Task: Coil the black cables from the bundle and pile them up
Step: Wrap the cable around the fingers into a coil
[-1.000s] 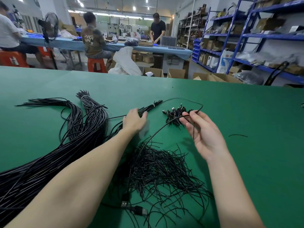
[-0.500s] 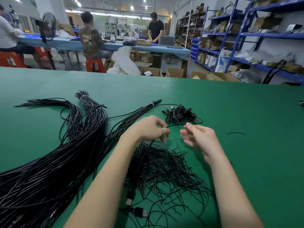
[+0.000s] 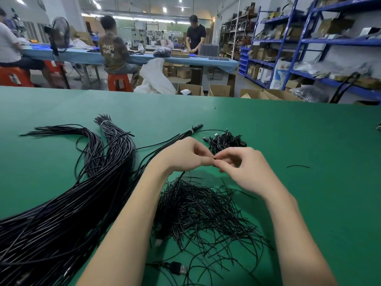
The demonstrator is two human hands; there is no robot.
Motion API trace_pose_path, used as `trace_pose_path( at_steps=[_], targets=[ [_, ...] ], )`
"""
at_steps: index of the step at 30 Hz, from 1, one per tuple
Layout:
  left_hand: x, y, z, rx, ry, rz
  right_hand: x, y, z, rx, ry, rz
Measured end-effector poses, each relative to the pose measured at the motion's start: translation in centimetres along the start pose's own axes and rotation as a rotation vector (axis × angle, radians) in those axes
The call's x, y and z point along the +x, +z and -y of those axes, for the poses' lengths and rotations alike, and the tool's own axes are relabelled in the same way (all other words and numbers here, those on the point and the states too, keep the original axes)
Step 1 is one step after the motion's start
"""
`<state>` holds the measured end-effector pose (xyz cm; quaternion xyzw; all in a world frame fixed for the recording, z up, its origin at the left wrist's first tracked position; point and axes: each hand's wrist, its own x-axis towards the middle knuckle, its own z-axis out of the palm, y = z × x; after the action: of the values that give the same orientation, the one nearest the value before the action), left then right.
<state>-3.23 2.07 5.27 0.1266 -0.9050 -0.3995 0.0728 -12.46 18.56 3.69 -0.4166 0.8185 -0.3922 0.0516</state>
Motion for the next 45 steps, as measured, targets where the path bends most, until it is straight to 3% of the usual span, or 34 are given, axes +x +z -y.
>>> trace_pose_path(
  at_steps=[3, 6, 9, 11, 14, 16, 20, 23, 25, 26, 30, 35, 40, 45],
  targets=[
    [0.0, -0.2, 0.3, 0.053, -0.056, -0.020, 0.1, -0.3, -1.0, 0.086, 0.058, -0.132],
    [0.1, -0.5, 0.7, 0.236, -0.139, -0.280, 0.1, -1.2, -1.5, 0.241, 0.148, -0.211],
    [0.3, -0.4, 0.3, 0.391, -0.157, -0.567, -0.2, -1.8, -2.2, 0.268, 0.193, -0.102],
    [0.4, -0.1, -0.1, 0.377, -0.118, -0.644, -0.5, -2.1, -2.5, 0.251, 0.196, 0.029],
    [0.6, 0.5, 0.1, 0.289, 0.011, -0.527, -0.7, -2.2, -2.5, 0.222, 0.181, 0.229],
    [0.6, 0.9, 0.1, 0.204, 0.095, -0.361, -0.6, -1.7, -2.1, 0.247, 0.167, 0.248],
    [0.7, 2.0, 0.0, 0.028, 0.176, -0.120, -0.1, 0.0, -0.4, 0.540, 0.164, 0.281],
    [0.8, 2.8, -0.3, -0.526, 0.094, -0.106, 0.0, 0.6, -0.2, 0.543, 0.141, 0.152],
    [0.9, 2.9, -0.6, -0.914, -0.056, -0.179, 0.0, 0.5, -0.6, 0.548, 0.119, 0.063],
    [1.0, 2.9, -0.8, -0.994, -0.128, -0.170, 0.0, 0.3, -0.7, 0.574, 0.103, 0.039],
    [1.2, 3.2, -0.6, -0.897, -0.240, 0.066, 0.0, -0.3, -0.6, 0.746, 0.005, 0.123],
    [1.5, 2.9, -0.2, -0.821, -0.103, 0.003, -0.2, -1.0, -1.1, 0.699, -0.066, 0.226],
    [1.4, 3.0, -0.4, -1.078, -0.036, 0.076, -0.5, -0.9, -1.5, 0.627, -0.007, 0.445],
    [1.8, 3.8, -1.0, -1.303, 0.028, -0.077, -0.7, -0.6, -1.5, 0.416, 0.025, 0.586]
  ],
)
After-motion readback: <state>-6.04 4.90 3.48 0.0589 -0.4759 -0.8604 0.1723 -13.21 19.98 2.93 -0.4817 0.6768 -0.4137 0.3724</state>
